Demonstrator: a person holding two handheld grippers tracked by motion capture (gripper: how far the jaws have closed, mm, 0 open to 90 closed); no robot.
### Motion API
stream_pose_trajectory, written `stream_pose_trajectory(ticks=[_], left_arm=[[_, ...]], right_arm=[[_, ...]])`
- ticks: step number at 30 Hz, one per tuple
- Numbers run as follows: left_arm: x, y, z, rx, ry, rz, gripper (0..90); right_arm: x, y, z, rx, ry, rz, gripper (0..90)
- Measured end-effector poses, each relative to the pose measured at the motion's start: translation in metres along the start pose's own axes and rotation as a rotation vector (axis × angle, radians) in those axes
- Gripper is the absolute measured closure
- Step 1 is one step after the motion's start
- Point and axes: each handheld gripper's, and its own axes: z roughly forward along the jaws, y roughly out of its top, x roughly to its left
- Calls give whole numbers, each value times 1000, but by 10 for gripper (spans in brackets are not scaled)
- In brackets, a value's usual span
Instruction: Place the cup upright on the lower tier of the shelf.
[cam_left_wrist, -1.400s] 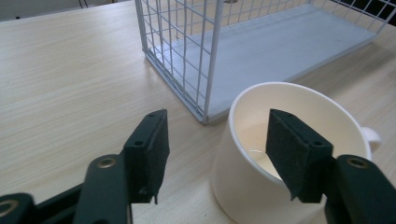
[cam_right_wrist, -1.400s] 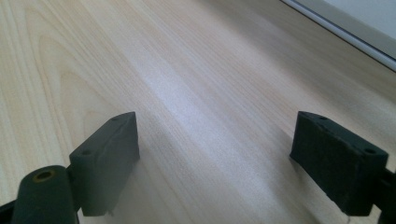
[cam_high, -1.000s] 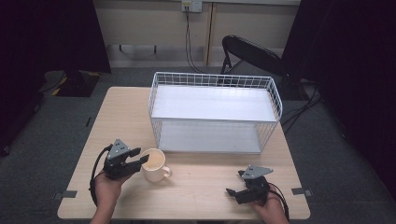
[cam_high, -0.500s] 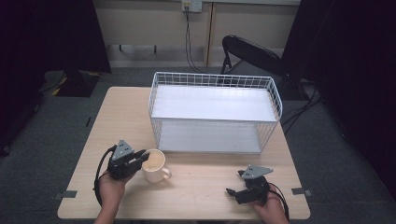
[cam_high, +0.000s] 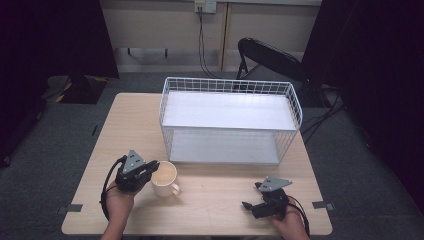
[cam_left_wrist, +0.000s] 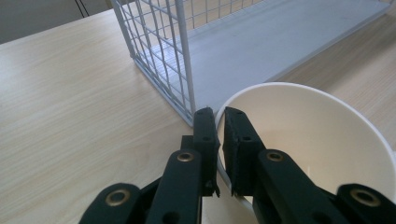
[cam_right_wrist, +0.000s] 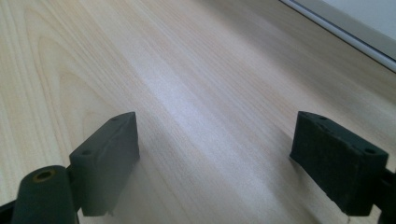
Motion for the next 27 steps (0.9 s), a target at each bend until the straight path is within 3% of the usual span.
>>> stream_pose_trajectory(ticks=[5,12,20,27], left_arm=[[-3,3,1,19,-11,-18,846],[-8,12,7,27,-30,-73,851],[-16,25,14,4,-45,-116,854],[-27,35,22,14,-47,-102,858]], right_arm=[[0,0,0,0,0,0,143],[0,0,0,1,0,2,143],[0,0,0,0,0,0,143],[0,0,0,0,0,0,143]])
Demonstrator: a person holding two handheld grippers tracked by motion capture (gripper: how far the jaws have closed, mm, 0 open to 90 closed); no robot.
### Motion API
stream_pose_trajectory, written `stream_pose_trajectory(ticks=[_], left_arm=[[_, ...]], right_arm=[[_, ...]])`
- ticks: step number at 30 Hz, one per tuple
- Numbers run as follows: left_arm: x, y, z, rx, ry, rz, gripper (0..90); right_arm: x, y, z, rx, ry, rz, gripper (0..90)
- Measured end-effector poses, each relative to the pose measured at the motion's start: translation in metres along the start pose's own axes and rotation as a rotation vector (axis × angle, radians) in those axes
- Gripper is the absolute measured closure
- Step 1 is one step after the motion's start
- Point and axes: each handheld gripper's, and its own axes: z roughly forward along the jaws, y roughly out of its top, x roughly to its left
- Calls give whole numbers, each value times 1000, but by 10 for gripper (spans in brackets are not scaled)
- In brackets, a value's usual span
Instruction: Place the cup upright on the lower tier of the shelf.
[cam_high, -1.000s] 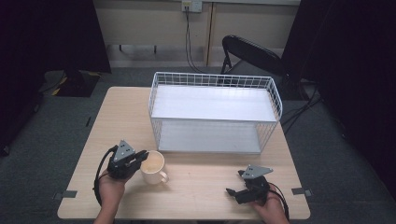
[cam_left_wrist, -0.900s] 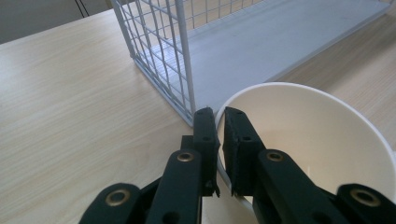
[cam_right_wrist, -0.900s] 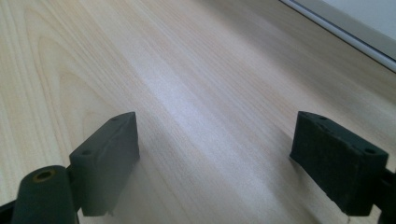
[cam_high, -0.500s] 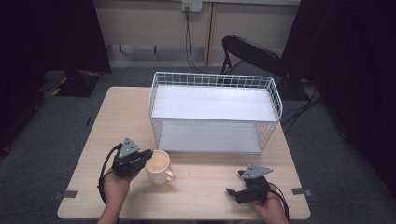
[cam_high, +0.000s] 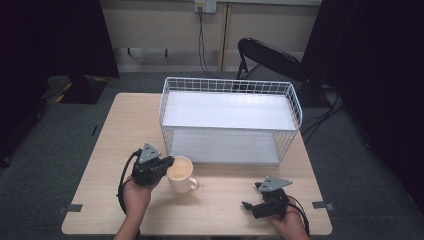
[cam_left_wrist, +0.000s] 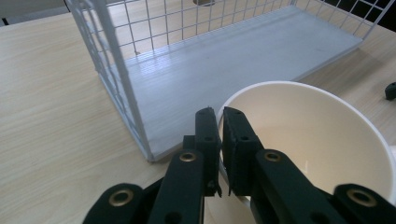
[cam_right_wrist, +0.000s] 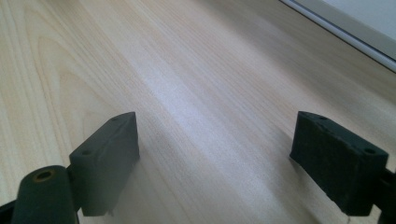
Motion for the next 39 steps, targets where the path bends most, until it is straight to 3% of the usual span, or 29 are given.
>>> stream_pose_trajectory(ticks=[6,13,35,39], left_arm=[[-6,6,7,-6,-1,-27,860],[-12,13,13,-14,20,-12,861],[-21,26,33,-22,77,-38,866],[-21,29,36,-15,92,-26,867]], right_arm=[[0,0,0,0,0,0,143],[0,0,0,0,1,0,143],[0,0,0,0,0,0,143],[0,0,0,0,0,0,143]])
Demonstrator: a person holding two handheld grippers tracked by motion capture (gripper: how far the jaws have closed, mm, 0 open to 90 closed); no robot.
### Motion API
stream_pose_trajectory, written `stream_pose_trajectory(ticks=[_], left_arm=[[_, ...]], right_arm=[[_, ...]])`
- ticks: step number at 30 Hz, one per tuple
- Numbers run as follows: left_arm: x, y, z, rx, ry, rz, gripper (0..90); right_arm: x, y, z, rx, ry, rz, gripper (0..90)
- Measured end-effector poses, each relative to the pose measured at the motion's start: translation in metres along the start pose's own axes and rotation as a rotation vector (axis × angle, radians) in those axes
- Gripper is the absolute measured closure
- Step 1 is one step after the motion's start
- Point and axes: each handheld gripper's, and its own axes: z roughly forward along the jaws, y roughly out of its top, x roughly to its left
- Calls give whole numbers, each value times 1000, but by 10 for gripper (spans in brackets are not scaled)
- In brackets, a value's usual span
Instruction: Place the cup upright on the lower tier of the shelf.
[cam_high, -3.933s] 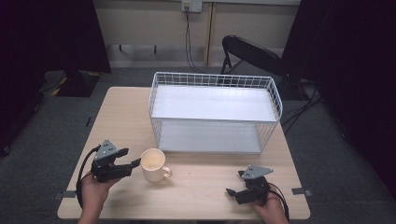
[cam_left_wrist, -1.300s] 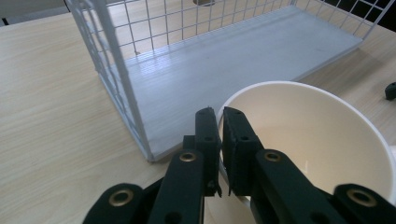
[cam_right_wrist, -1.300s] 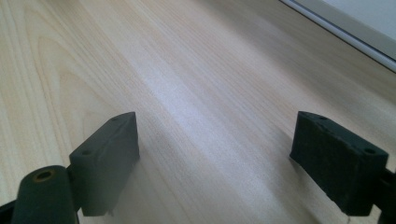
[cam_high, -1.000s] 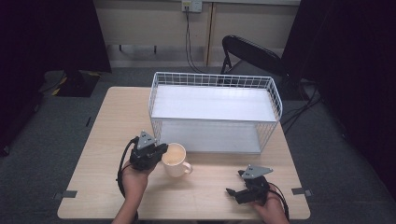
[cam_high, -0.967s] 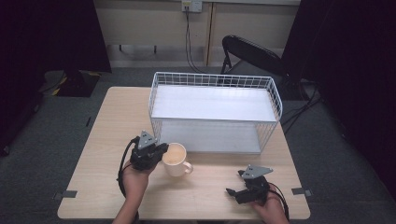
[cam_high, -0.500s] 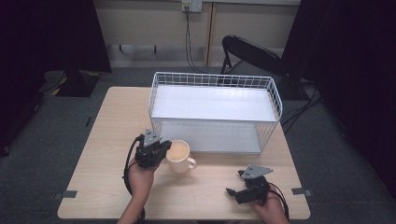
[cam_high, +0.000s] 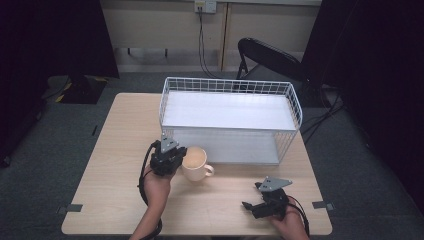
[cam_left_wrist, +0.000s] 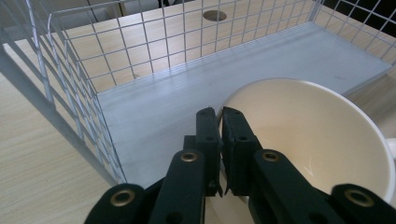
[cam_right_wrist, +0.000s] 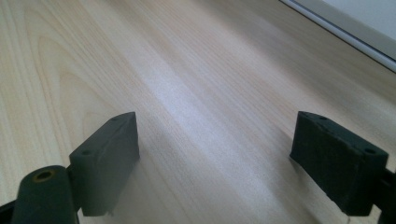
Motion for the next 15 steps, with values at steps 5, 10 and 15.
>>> stream_pose_trajectory(ticks=[5,10,15], left_arm=[[-2,4,4,-2,15,2,867],[-4,6,7,4,34,9,868],[-5,7,12,0,45,-5,867]], right_arm=[[0,0,0,0,0,0,143],[0,0,0,0,0,0,143],[0,0,0,0,0,0,143]])
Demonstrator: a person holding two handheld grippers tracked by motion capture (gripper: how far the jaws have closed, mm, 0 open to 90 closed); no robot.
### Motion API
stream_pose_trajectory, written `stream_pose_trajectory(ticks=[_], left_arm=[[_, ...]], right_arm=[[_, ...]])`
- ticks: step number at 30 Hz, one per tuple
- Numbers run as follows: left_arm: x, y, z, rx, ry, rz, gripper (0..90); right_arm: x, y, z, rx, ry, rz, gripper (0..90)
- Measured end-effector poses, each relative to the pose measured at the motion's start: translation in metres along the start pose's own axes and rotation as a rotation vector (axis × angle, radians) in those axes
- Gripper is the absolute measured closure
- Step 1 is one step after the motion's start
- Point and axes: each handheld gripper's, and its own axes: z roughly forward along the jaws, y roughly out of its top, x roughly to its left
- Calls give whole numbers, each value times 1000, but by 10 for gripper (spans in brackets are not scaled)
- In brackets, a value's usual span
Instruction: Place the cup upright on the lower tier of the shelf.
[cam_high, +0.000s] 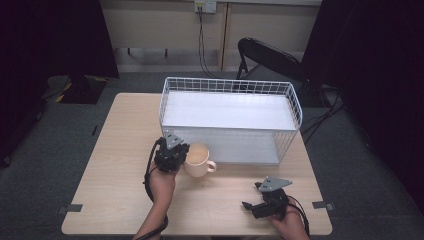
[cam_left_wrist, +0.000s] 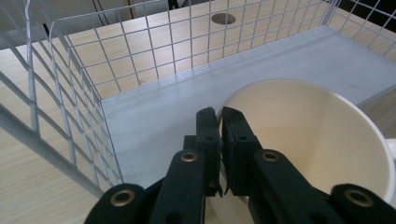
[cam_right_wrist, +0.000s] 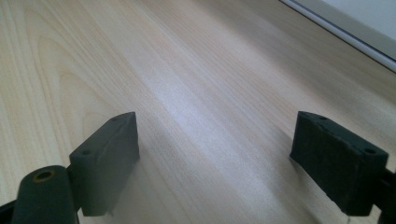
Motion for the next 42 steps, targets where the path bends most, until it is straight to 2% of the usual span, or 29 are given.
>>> stream_pose_trajectory(ticks=[14,22,30,32,39,42], left_arm=[[-3,1,10,-18,25,-26,867],[-8,4,18,-10,46,-17,867],[-11,7,22,-20,60,-31,867],[-11,7,23,-11,67,-19,866],[-11,9,26,-27,80,-43,867],[-10,9,27,-25,81,-41,867]], right_arm=[[0,0,0,0,1,0,143],[0,0,0,0,0,0,143],[0,0,0,0,0,0,143],[0,0,0,0,0,0,143],[0,0,0,0,0,0,143],[0,0,0,0,0,0,143]])
